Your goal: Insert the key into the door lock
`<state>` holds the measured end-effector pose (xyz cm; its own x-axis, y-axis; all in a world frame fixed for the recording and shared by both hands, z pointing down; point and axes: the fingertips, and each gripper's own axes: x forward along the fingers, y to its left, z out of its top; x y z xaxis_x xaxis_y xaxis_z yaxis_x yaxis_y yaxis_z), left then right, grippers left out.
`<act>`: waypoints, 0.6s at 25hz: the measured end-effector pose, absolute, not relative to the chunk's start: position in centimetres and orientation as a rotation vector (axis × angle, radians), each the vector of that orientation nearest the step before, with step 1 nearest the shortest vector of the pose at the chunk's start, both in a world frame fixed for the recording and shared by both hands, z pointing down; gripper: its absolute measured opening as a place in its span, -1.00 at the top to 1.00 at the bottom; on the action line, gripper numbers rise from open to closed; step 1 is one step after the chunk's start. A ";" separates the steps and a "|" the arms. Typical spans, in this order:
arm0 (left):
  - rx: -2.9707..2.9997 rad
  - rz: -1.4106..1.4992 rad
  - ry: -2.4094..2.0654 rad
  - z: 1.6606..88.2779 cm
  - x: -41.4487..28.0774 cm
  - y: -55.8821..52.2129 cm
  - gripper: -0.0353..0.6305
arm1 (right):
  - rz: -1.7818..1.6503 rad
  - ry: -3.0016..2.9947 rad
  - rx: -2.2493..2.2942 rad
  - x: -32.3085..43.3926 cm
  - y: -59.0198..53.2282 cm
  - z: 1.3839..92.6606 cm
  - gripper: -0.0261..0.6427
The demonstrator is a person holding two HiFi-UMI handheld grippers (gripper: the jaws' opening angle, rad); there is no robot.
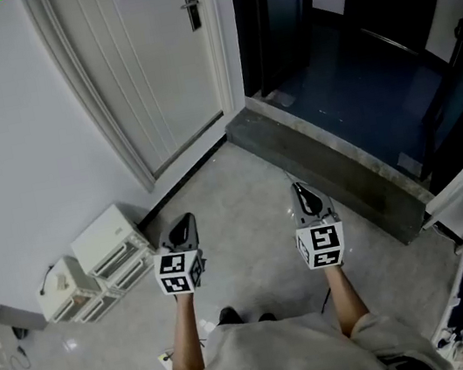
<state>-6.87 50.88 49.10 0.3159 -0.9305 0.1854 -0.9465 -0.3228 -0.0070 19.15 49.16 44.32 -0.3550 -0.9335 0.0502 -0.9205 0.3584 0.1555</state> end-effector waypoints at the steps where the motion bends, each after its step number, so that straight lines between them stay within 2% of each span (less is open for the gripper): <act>1: 2.464 0.242 -1.763 49.2 -6.6 50.8 0.84 | -0.143 -2.481 1.702 19.4 49.0 44.6 0.83; 15: 2.464 0.243 -1.736 50.7 -6.8 45.0 0.84 | -0.144 -2.471 1.675 18.5 43.6 46.0 0.83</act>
<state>-6.83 44.97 50.68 0.3304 -0.9228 0.1980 -0.9418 -0.3362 0.0043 18.52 43.56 45.97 -0.3640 -0.9286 0.0722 -0.9140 0.3710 0.1644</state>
